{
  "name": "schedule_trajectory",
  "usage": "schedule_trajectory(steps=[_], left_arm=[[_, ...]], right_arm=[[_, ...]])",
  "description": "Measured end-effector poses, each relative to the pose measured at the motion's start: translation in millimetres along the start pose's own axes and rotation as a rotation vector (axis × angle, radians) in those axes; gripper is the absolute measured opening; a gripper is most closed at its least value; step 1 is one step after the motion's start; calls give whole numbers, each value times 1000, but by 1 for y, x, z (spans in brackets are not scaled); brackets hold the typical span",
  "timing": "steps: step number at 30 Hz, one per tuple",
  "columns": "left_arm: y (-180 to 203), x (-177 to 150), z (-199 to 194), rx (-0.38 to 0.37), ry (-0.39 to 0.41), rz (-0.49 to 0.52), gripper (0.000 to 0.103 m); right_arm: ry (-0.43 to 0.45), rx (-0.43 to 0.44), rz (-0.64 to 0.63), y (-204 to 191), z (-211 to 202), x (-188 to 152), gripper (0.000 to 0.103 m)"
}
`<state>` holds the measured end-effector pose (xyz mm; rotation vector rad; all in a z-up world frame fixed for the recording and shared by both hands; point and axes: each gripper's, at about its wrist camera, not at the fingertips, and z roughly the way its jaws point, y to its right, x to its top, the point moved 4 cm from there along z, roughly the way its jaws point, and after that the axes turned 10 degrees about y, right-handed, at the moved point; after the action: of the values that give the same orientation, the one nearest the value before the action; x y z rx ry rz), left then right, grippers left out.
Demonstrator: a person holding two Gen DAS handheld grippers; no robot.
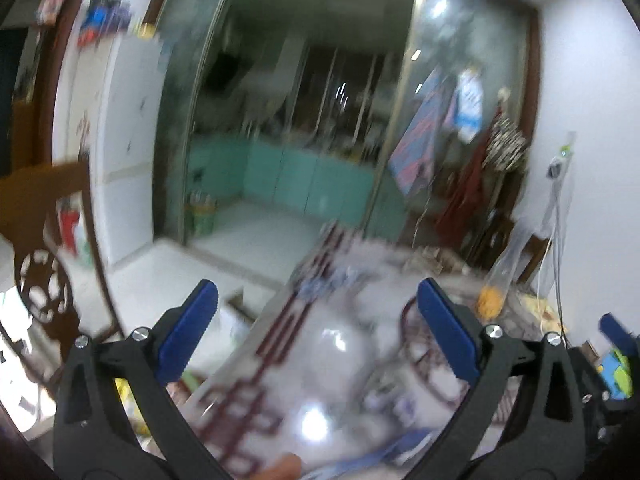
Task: Collect trash
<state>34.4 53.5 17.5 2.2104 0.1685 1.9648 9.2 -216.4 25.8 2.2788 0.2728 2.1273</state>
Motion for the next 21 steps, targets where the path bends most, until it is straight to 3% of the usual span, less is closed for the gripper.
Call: schedule_trajectory(steps=[3, 5, 7, 9, 12, 21], left_arm=[[41, -7, -4, -18, 53, 63, 98], [62, -24, 3, -48, -23, 64, 98], [76, -39, 15, -73, -108, 77, 98], [82, -50, 24, -90, -168, 89, 98], [87, -56, 32, -85, -184, 101, 98], [82, -65, 41, -57, -230, 47, 98]], right_arm=[[-35, -99, -55, 31, -6, -12, 96], [-70, -134, -31, 48, -4, -26, 96], [-107, -137, 73, 65, 1, -45, 96], [-169, -159, 166, 82, 11, -61, 96], [-201, -178, 228, 95, 11, -70, 96], [-266, -196, 247, 98, 13, -84, 96]])
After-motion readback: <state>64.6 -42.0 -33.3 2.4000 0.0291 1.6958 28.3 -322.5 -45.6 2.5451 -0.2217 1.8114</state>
